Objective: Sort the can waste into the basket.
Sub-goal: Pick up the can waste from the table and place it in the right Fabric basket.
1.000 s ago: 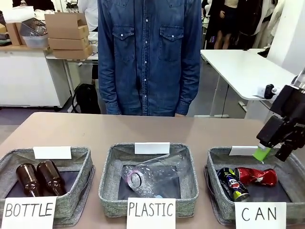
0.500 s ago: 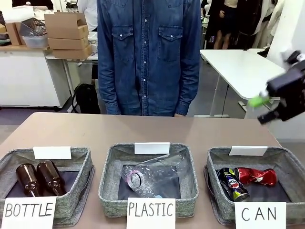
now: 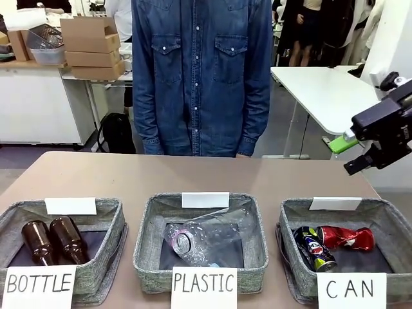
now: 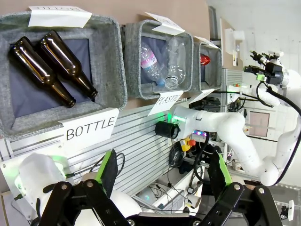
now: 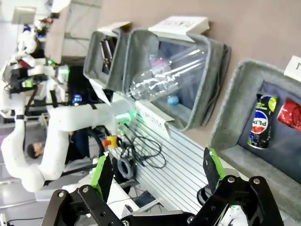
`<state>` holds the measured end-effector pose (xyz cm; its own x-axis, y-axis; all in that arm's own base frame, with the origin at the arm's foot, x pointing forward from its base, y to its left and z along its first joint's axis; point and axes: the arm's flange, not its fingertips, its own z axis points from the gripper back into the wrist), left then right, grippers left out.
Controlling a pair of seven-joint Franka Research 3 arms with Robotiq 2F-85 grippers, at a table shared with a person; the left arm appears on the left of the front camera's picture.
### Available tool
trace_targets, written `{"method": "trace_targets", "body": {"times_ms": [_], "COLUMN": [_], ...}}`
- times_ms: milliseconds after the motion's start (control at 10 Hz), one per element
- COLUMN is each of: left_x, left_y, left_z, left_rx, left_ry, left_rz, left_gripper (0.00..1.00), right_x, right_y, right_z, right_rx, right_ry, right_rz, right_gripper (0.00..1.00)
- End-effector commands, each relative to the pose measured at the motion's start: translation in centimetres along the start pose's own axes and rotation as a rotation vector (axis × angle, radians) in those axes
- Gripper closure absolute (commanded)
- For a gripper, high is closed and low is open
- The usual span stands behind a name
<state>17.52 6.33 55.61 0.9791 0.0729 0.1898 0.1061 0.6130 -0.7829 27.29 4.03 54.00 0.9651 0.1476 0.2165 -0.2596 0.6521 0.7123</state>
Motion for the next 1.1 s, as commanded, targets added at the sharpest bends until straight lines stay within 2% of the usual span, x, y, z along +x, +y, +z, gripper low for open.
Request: {"method": "trace_targets", "body": {"times_ms": [0,1000], "left_x": [-0.02,-0.02], "left_y": [-0.22,-0.22], "left_z": [0.00,0.00], "left_rx": [-0.007,-0.007], "left_ry": [0.001,0.001], "left_rz": [0.010,0.010], "left_gripper": [0.00,0.00], "right_x": [-0.06,-0.06], "right_y": [-0.30,-0.30], "right_z": [0.74,0.74], "right_rx": [-0.009,-0.009], "right_ry": [-0.001,-0.001], "right_rz": [0.008,0.008], "right_gripper": [0.00,0.00]}}
